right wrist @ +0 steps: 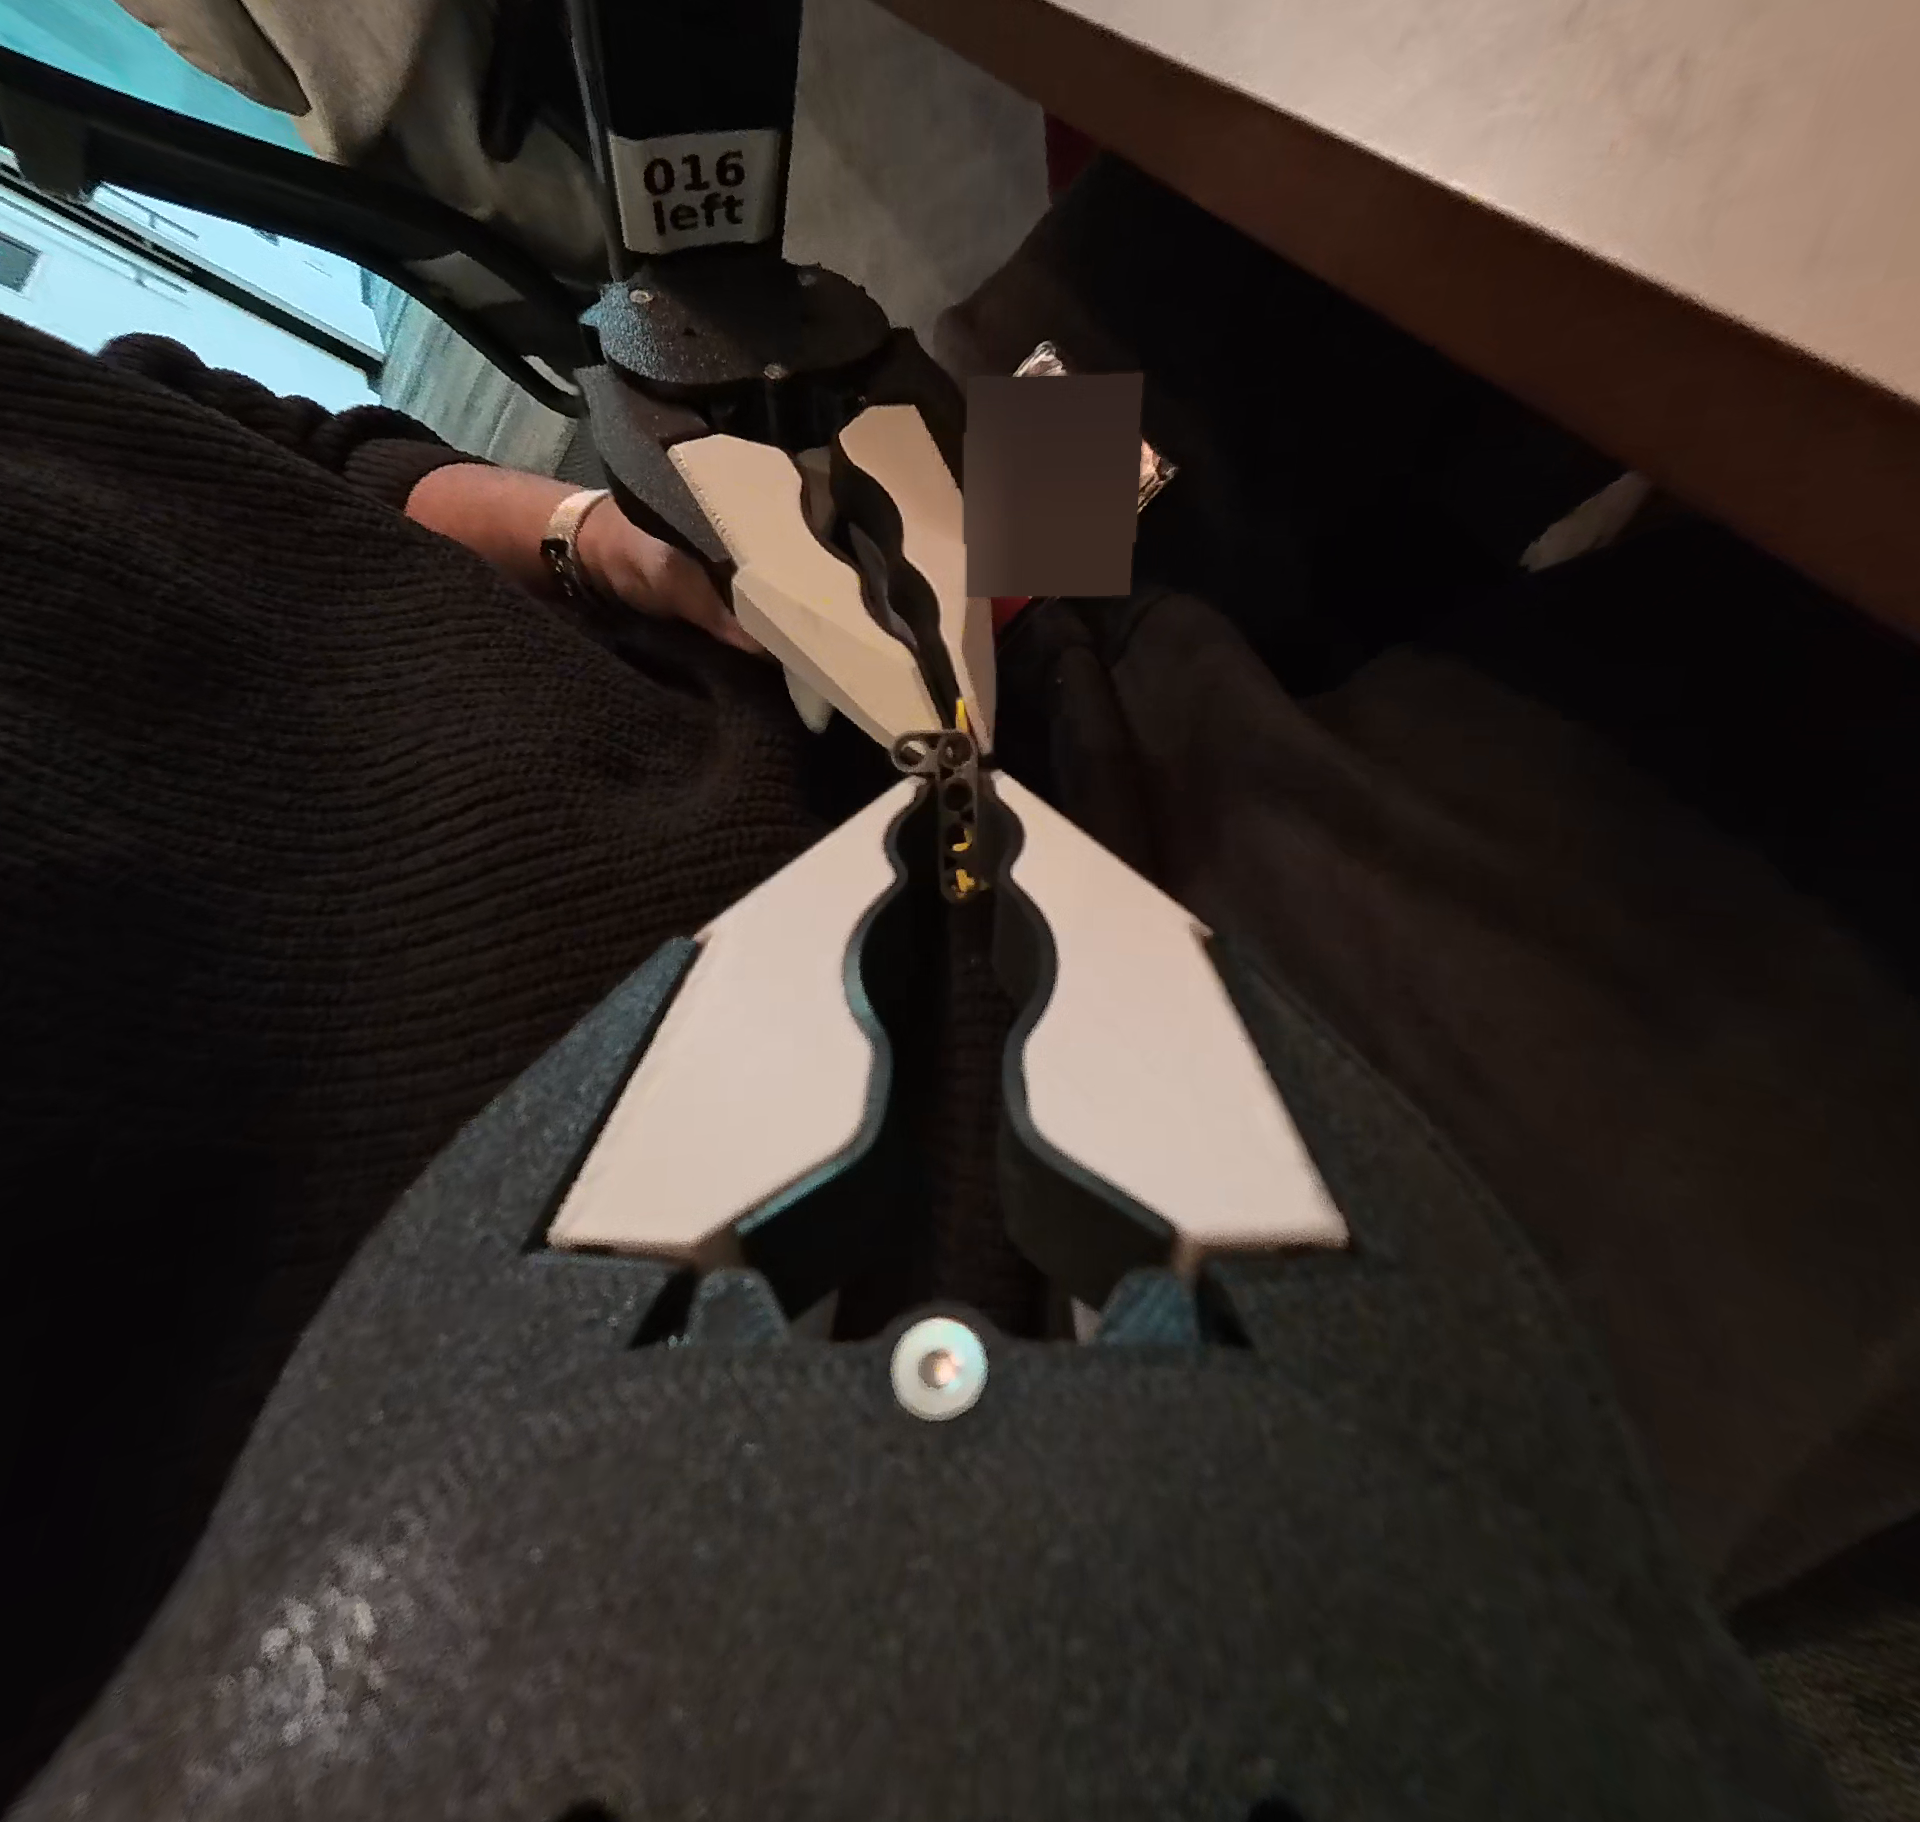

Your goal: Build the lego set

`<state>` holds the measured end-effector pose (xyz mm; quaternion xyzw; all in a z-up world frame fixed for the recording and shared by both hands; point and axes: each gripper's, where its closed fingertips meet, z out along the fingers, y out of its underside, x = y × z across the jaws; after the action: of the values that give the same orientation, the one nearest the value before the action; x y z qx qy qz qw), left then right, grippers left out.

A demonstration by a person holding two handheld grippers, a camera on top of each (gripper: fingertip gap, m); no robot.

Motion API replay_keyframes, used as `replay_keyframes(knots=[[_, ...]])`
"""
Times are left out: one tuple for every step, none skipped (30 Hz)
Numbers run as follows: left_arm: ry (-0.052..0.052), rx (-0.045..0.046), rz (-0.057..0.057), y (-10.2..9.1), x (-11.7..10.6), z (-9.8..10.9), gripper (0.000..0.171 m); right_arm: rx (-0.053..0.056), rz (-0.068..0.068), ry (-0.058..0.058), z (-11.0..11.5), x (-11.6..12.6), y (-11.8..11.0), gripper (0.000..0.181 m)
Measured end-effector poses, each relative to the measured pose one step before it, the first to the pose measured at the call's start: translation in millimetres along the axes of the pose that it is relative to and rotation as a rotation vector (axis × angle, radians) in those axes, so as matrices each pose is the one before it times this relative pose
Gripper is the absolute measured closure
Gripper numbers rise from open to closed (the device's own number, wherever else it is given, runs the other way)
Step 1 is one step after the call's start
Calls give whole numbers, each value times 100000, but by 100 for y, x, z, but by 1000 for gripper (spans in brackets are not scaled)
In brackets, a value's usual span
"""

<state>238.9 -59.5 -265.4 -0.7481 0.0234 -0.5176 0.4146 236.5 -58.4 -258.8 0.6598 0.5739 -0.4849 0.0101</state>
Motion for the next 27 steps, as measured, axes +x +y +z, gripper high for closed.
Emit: replay_keyframes(knots=[[-109,-249,-648,96,-82,30,171,-723,-978,1089,62,70,77,175],[-386,334,-636,5,-99,12,171,-407,-858,1048,49,78,20,175],[-349,617,-703,-46,-80,-7,171,207,-755,876,32,73,-58,175],[80,303,-1043,-2,-86,-27,171,386,-468,635,60,61,-38,175],[-242,668,-1146,-48,-108,-15,171,857,-783,939,48,84,-69,175],[-110,813,-1168,-73,-111,-55,171,1319,-1191,1353,67,71,-109,175],[-133,445,-1106,-22,-114,-59,171,1237,-1354,1611,86,47,-74,175],[-207,750,-1007,-76,-104,-62,171,1494,-1825,2020,88,43,-85,175],[-124,505,-866,-70,-107,-61,171,1716,-1639,1970,79,23,-95,174],[-295,490,-430,-65,-96,-63,171,1469,-710,1444,92,25,-59,174],[-750,-32,-8,16,-120,-1,171,1079,-753,1247,78,43,-9,174],[-576,126,43,-10,-92,-4,171,971,-1700,1663,69,31,12,175],[-831,-229,120,42,-140,0,171,477,-1444,1611,85,15,65,174],[-124,3,0,0,-17,0,171,893,-1743,1488,36,4,-3,175],[151,456,-81,-77,31,-42,171,994,-1723,1328,0,-23,-49,174],[-72,31,89,-4,-4,-6,171,313,-744,826,-15,-24,1,174],[268,84,552,-58,99,-13,171,476,307,-137,-65,-44,-57,175],[912,489,980,-210,257,-38,171,1156,1699,-1404,-181,-73,-202,174],[1332,1050,1342,-396,373,-100,171,1896,3489,-2416,-273,-70,-427,174],[1761,1589,1533,-504,423,-175,171,2569,4145,-2802,-261,-156,-510,174],[1651,1606,1727,-452,390,-214,171,2571,3681,-2597,-181,-255,-469,174],[636,1219,1591,-341,278,-154,171,1763,2196,-1632,-101,-209,-375,174],[118,744,1742,-266,198,-103,171,965,457,-696,-79,-177,-322,174],[596,1098,1236,-320,204,-115,171,869,113,-623,-52,-179,-358,174],[1595,1960,389,-436,275,-157,171,1373,1201,-1325,-47,-225,-465,175],[2303,2639,-539,-511,333,-184,171,1973,2128,-2027,-53,-273,-545,175],[2324,2420,-1007,-460,309,-165,171,1956,1982,-2005,-2,-289,-500,175]])
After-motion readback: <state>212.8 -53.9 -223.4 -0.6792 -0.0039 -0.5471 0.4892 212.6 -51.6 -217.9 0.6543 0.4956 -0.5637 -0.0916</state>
